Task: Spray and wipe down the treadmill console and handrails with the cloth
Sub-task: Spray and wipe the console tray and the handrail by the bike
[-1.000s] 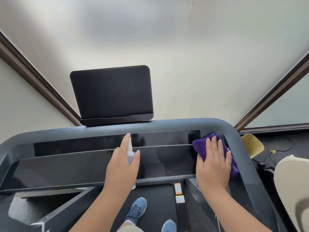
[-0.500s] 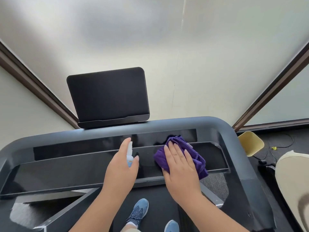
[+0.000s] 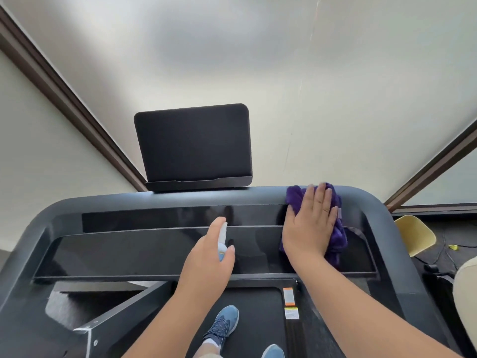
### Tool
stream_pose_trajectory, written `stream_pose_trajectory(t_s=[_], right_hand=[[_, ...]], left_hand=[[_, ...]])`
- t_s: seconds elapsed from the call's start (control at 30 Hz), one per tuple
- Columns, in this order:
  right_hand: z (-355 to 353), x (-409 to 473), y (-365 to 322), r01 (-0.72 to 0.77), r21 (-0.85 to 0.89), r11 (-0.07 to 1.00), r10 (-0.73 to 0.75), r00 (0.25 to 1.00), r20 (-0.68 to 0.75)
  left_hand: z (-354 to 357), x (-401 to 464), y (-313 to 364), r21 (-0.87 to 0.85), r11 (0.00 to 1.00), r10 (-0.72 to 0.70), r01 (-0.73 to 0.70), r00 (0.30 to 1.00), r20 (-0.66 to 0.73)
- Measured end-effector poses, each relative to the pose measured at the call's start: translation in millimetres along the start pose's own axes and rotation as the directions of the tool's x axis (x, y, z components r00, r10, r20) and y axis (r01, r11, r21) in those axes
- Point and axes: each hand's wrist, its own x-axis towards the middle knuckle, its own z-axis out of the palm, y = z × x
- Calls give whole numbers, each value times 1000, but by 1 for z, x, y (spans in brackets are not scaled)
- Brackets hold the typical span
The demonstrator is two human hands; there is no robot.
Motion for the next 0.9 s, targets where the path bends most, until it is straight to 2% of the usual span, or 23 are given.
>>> stream_pose_trajectory(t_s=[0.1,0.17,0.5,0.73,0.9], right_hand=[[17,-32,-12,268,-36,963,-268,963,23],[21,-49,-2,324,-22,946,-323,946,31],[3,-81,62,279,-29,960,-279,960,-16],[6,-80,63,276,-59,959,-277,961,-4],[3,-86,65,263,14,965,-263,964,-24]], left_hand=[[-2,5,2,35,999,-22,21,1000,15],[-4,8,4,54,998,-31,30,999,23],[-14,20,0,48,997,-50,56,992,-114],[-16,16,-2,48,996,-66,75,985,-162],[-21,13,-8,62,996,-58,71,978,-201]])
